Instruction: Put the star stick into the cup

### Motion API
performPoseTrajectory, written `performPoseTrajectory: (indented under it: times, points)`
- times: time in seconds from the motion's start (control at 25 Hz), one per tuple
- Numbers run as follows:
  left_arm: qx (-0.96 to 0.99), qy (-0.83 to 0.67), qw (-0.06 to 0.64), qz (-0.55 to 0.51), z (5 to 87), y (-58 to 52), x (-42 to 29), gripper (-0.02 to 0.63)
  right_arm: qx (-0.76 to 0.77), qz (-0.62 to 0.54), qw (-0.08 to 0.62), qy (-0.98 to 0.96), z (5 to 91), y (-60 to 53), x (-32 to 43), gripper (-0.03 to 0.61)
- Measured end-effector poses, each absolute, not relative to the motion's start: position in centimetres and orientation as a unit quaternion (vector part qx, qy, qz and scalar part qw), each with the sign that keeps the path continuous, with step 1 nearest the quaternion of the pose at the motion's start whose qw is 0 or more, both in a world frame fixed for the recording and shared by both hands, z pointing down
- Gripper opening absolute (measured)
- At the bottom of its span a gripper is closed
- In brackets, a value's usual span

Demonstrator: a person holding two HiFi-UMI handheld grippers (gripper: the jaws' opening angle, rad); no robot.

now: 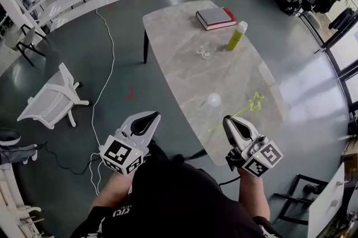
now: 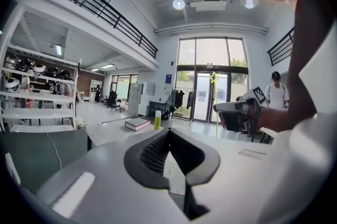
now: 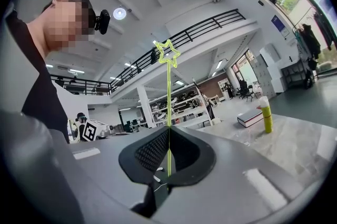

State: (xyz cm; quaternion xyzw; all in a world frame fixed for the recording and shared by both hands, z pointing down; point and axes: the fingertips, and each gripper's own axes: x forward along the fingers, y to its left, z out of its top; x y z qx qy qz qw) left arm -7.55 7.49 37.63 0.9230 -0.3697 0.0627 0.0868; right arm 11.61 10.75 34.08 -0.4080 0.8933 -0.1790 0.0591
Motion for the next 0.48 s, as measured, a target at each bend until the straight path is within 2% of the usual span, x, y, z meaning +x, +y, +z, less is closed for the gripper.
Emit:
performPoseTrajectory:
  times: [0.48]
  points:
    - [0.949, -0.296, 0.090, 0.061, 38.3, -5.7, -8.8, 0.002, -0.478, -0.167, 0.066, 0.860, 33.7, -0.1, 10.5, 0.017]
